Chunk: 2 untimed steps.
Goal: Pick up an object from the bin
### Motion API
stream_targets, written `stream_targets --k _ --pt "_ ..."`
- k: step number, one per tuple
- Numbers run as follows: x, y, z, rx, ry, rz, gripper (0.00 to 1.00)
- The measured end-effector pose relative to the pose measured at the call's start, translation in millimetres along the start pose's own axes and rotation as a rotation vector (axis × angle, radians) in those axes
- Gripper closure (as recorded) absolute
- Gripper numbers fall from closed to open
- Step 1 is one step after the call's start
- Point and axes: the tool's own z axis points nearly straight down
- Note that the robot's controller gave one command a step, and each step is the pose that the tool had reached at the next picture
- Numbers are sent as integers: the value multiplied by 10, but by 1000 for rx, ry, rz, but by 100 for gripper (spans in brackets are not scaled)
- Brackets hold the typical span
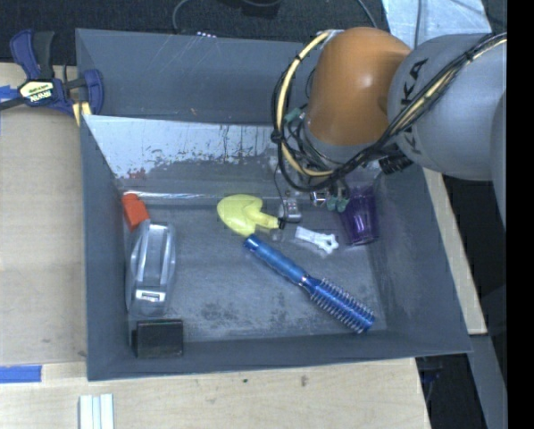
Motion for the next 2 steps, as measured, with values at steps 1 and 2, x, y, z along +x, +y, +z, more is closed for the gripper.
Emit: stream_targets --k 1,2 --pt "-11 -1 -50 0 -7 1 0" --pt "59 -58 353 0 -14 -37 0"
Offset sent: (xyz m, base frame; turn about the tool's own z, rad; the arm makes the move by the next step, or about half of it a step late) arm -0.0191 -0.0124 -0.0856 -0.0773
